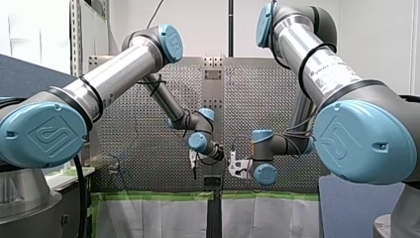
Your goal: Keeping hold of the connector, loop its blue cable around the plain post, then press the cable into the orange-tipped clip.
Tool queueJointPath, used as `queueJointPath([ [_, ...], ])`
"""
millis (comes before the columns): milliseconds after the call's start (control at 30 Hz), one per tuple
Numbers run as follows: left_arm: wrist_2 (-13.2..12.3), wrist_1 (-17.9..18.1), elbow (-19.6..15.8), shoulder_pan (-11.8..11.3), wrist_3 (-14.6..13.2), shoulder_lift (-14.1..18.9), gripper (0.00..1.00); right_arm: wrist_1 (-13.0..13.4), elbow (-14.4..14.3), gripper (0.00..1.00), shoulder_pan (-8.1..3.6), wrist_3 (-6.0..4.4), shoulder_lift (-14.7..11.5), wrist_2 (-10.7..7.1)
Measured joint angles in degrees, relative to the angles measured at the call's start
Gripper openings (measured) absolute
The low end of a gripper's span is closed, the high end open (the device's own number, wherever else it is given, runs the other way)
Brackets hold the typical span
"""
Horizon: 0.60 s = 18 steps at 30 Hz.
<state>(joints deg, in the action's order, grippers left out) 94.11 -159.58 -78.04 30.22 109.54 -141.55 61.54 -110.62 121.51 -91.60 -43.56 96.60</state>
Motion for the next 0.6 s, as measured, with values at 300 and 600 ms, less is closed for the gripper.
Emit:
queueJointPath([
  [300, 0.2, 0.7, -1.8, -0.1, -2.7, 0.0, 0.53, -0.1, 0.0, 0.00, 0.00, 0.00, 0.0, 0.00],
  [600, 0.2, 2.3, -3.2, 0.1, -5.5, 0.0, 0.02, 0.1, 0.0, 0.00, 0.01, 0.00, 0.0, 0.00],
])
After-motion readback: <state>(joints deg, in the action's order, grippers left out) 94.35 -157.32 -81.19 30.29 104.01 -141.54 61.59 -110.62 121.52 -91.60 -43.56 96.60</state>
